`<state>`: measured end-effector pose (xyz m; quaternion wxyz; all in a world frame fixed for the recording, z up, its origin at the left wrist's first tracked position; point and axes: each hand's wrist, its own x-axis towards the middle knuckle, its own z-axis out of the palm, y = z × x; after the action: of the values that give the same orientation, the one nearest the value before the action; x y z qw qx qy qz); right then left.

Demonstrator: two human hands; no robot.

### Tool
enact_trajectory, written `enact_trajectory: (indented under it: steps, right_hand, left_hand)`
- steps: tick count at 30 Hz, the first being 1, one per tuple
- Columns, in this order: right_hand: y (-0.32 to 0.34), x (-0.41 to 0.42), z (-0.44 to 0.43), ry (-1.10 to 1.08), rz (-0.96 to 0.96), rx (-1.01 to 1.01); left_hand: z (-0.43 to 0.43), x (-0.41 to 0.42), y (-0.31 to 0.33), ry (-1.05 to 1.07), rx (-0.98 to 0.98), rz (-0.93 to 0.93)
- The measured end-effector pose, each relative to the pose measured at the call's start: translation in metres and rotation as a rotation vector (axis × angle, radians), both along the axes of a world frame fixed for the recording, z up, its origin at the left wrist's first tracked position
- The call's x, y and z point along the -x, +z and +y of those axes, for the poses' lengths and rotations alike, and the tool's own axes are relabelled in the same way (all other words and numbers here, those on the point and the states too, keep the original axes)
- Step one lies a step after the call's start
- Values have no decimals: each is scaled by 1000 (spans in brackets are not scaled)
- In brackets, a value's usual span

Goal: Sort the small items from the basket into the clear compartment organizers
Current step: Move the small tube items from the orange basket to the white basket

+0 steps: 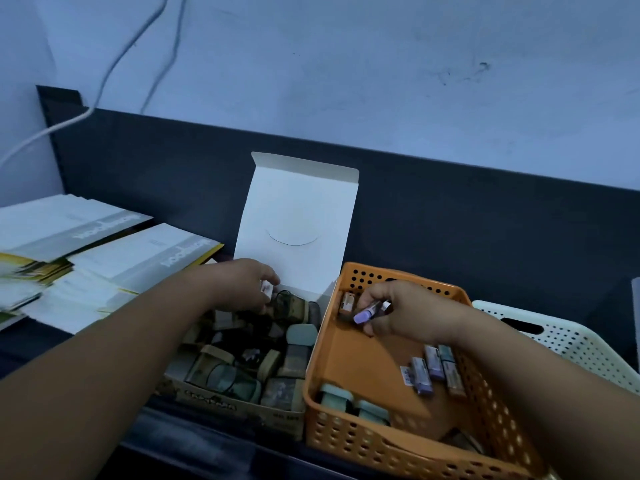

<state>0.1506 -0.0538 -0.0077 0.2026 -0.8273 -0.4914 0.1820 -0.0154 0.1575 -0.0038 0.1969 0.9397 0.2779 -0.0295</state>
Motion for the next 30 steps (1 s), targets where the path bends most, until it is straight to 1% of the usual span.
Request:
enact_trajectory:
  steps: [4, 11, 15, 18, 21, 27, 30]
  right_hand:
    - [-2, 3, -1, -4, -8, 0]
    - [-2, 3, -11, -65, 29, -20]
    - [5, 1, -25, -103, 32, -66]
    - [13, -3, -44, -154, 12, -131]
    - [23, -12, -74, -227, -4, -171]
    - [27, -37, -149, -337, -57, -145]
    - [22, -46, -181, -388, -108, -89]
  left_hand:
    - [11, 2, -4, -46, -1, -15]
    - [20, 1, -7, -27, 117, -171]
    - [7, -7, 11, -39, 100, -251]
    - [-23, -22, 29, -130, 170, -325]
    - [-69, -44, 44, -287, 212, -355]
    - [-164, -100, 41, -498, 210, -342]
    - [-202, -125, 30, -568, 190, -303]
